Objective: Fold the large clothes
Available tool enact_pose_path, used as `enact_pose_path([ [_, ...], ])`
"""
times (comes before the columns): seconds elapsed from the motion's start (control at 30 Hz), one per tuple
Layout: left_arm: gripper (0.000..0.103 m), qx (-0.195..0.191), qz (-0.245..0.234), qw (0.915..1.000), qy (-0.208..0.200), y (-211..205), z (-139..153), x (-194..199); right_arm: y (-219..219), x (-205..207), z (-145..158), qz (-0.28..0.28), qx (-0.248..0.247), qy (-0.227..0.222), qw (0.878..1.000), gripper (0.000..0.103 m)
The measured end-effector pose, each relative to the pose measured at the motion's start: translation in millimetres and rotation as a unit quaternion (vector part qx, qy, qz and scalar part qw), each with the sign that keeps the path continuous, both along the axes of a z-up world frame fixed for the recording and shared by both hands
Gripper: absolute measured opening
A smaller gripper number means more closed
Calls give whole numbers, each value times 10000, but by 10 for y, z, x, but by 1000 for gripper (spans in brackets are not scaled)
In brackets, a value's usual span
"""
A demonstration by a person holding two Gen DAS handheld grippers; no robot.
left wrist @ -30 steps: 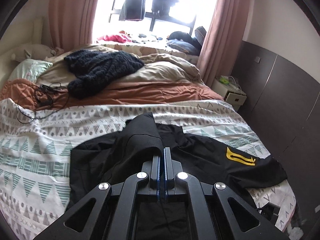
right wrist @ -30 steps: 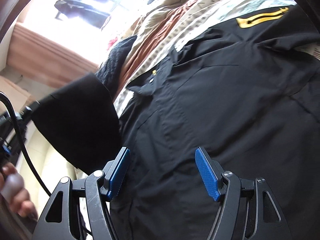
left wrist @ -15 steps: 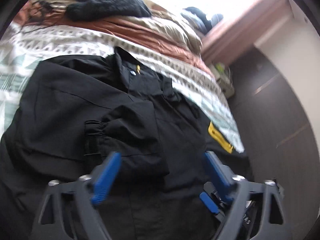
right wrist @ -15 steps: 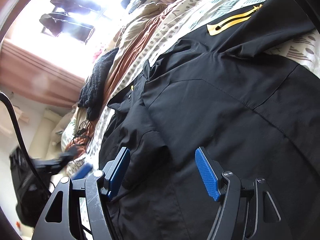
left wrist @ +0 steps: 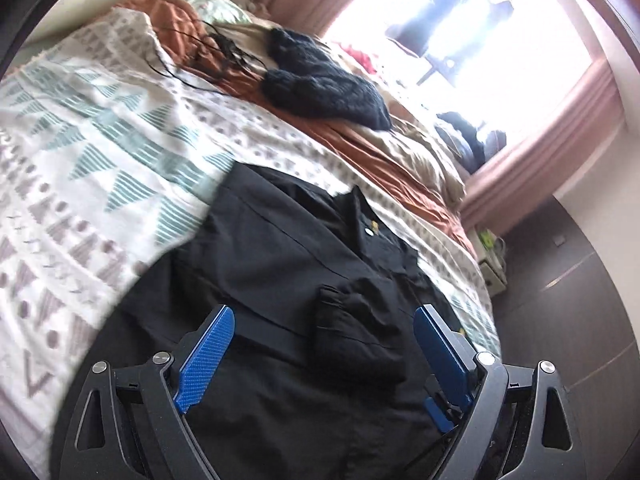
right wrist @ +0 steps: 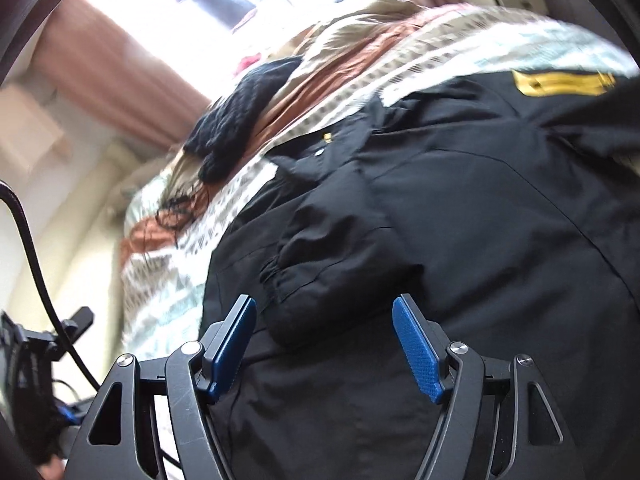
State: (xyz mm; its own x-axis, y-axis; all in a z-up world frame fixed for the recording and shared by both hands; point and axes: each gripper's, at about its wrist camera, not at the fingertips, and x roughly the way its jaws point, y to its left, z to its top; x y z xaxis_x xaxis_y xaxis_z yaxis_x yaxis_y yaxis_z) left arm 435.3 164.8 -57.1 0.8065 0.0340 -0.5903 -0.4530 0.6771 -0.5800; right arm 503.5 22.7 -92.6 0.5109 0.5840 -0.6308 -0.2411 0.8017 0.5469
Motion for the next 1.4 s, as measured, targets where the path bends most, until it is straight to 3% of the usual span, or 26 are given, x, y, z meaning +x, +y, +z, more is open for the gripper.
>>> enact_pose_path([
  [0.1, 92, 78, 273, 9994, 187, 216, -98, -127, 285, -2, -14, 231, -313, -113, 9992, 74],
  [0.2, 92, -188, 624, 9977, 183, 431, -180, -268, 586, 65, -78, 478, -760, -96, 9959, 74],
  [0.43, 92, -164, 1101, 9937, 149, 776, -168, -559, 1060, 276, -257, 641, -1985, -28, 9780, 79],
  [0.53, 92, -350, 1210, 9918, 209, 856, -265, -582, 1203, 313, -367, 672, -2333, -29, 9701, 81],
  [0.77, 92, -343, 1165, 9923, 261, 811, -317, -543, 1579, 260, -617, 960, -3316, -205, 9383, 81],
  [0.83, 92, -357, 1166, 9922, 243, 817, -314, -552, 1556, 246, -644, 936, -3337, -271, 9376, 76],
  [0.87, 92, -374, 1166, 9922, 236, 816, -318, -554, 1524, 245, -644, 907, -3321, -303, 9384, 60],
  [0.93, 92, -395, 1151, 9923, 220, 819, -317, -557, 1450, 254, -607, 852, -3305, -379, 9392, 38],
  [1.2, 92, -311, 1068, 9935, 242, 753, -314, -507, 744, 342, -179, 382, -2143, -490, 9748, 35],
  [1.4, 92, -237, 859, 9956, 303, 647, -337, -408, 48, 474, 155, -302, -1563, -660, 9850, 35],
])
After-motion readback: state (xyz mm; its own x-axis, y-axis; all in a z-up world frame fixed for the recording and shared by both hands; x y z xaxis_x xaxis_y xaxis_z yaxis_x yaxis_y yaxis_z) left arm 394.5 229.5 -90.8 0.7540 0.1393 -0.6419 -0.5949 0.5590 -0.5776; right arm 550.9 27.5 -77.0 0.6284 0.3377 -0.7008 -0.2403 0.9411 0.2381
